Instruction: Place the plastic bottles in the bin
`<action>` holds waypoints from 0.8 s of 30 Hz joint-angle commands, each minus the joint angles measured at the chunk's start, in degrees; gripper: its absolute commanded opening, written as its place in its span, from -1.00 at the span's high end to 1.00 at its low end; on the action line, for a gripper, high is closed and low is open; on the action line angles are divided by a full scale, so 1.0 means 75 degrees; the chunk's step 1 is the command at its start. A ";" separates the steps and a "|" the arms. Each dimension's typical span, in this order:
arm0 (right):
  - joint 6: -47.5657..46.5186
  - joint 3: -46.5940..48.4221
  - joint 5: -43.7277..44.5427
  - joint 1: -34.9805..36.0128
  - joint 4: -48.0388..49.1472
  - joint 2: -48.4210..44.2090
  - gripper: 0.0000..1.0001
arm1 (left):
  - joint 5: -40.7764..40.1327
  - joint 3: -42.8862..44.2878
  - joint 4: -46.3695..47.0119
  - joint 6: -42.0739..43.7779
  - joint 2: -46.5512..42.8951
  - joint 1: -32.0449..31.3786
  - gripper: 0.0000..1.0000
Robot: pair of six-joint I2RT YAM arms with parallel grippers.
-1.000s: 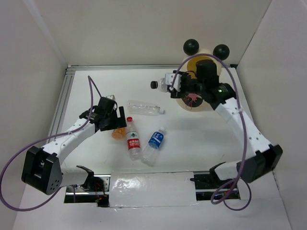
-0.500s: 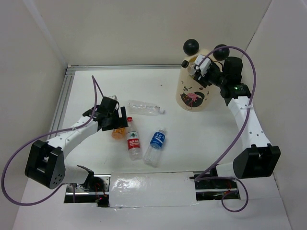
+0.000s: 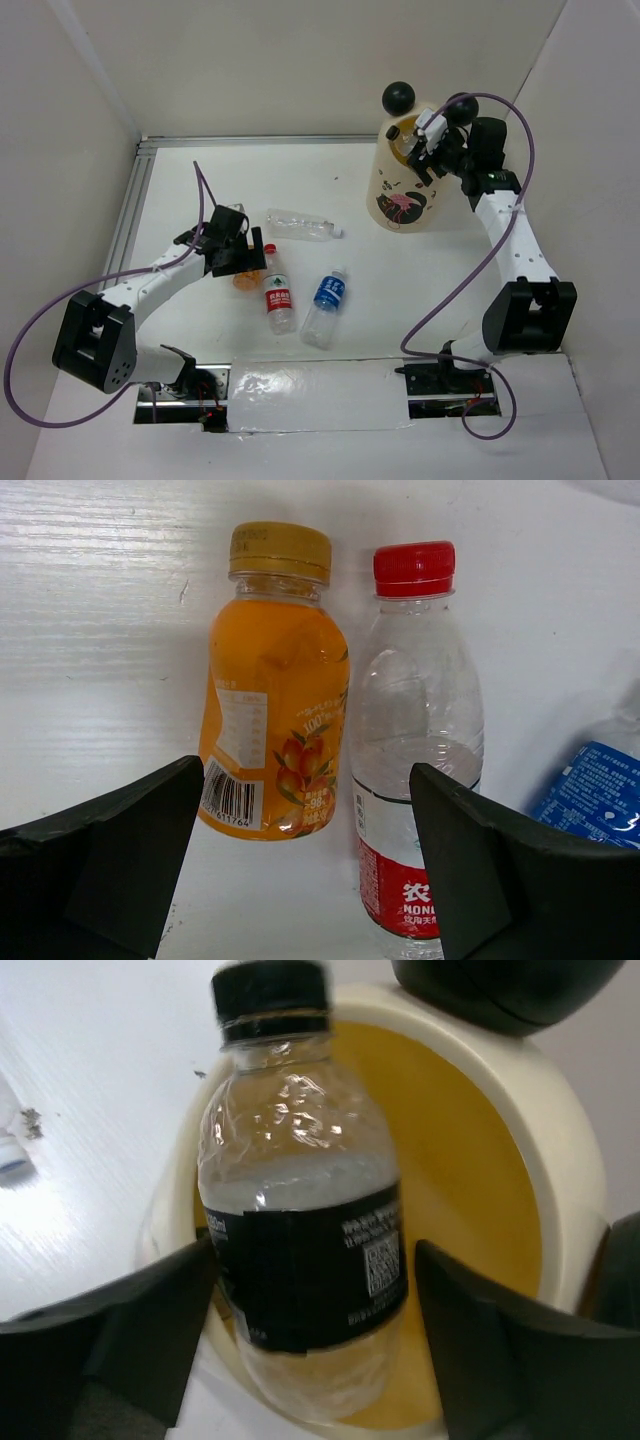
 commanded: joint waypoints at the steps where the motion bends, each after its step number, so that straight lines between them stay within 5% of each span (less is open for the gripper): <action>1: 0.0238 0.0317 -0.0073 -0.0167 0.0365 0.0054 -0.81 | 0.0036 -0.0011 0.0132 0.0134 0.0134 -0.0029 -0.94; 3: 0.0238 0.0317 -0.0156 -0.0167 0.0365 -0.0038 -1.00 | 0.0036 -0.0011 0.0132 0.0134 0.0135 -0.0029 -0.94; 17: 0.1209 0.0762 -0.2546 -0.0588 0.0131 -0.1128 -0.94 | -0.0549 0.0293 0.0203 0.0065 0.1047 -0.0029 -0.89; 21: 0.1398 0.0553 -0.2700 -0.0518 -0.0045 -0.1375 -1.00 | -0.1041 0.0574 -0.0101 -0.0088 0.1809 -0.0029 -0.71; 24: 0.1771 0.0166 -0.2560 -0.0518 0.0117 -0.1773 -1.00 | -0.1275 0.0575 -0.0254 -0.0159 0.1904 -0.0181 -0.12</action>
